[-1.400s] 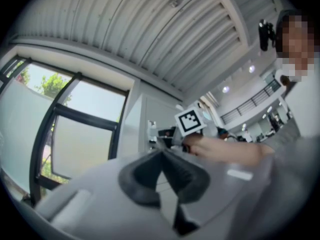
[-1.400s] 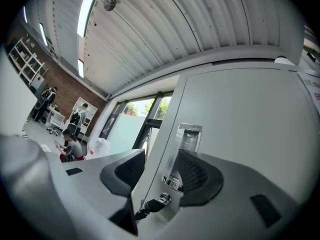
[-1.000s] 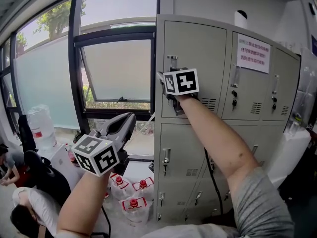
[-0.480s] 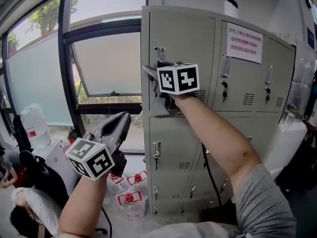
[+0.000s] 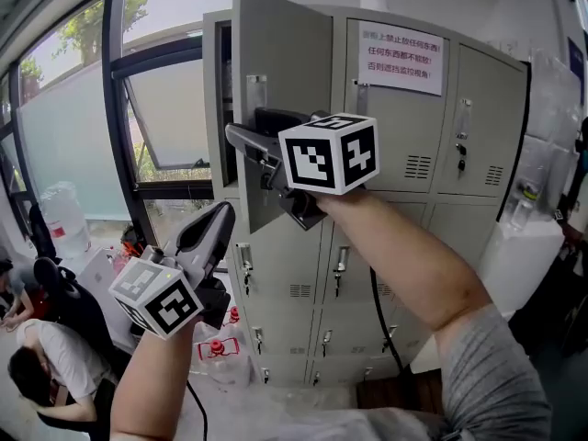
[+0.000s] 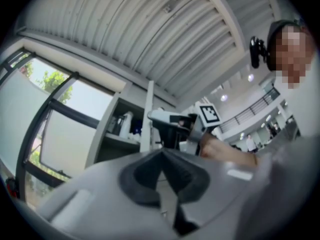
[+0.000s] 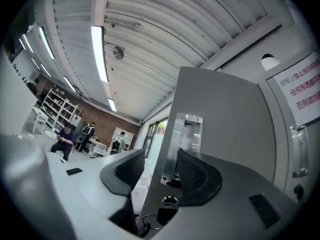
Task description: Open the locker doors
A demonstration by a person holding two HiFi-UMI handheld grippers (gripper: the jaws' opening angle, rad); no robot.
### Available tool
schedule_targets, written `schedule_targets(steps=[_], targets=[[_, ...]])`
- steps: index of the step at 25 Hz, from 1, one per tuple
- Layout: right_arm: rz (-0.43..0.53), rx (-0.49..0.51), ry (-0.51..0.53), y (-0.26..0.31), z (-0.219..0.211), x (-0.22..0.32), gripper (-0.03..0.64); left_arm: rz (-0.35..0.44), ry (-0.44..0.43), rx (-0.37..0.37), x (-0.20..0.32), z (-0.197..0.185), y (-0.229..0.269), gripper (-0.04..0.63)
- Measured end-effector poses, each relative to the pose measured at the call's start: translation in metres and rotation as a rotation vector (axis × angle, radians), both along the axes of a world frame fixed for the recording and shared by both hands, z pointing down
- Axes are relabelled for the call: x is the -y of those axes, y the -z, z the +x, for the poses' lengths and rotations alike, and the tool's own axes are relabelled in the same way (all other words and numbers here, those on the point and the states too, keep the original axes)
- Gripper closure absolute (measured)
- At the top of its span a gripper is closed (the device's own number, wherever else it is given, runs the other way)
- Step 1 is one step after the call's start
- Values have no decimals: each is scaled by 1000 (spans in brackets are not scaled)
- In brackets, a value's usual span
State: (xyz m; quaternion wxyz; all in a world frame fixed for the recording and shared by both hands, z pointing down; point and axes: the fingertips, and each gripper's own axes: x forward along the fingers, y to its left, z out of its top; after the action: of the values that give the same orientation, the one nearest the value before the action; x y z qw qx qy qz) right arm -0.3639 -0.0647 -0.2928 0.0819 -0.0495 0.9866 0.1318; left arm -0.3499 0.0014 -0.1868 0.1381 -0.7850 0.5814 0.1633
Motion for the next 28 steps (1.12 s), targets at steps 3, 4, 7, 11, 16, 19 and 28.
schedule_targets(steps=[3,4,7,11,16,19,28], targets=[[21,6,50,2,56,-5,428,14,28,-7,-4,50,1,592],[28,8,56,2,74,-3,430,14,34,-13,-4,65,-1,592],[32,7,61,0,125,10,431,-1,49,-29,-3,107,-8,592],[21,14,29,1,178,37,433,-21,78,-27,-3,145,-11,592],[-1,29,-18,-1,213,68,437,-39,96,-7,2,173,-12,592],[8,23,-26,-4,217,68,439,-40,96,3,3,183,-11,592],[-43,27,11,-82,272,43,446,-60,85,1,-3,185,-38,592]])
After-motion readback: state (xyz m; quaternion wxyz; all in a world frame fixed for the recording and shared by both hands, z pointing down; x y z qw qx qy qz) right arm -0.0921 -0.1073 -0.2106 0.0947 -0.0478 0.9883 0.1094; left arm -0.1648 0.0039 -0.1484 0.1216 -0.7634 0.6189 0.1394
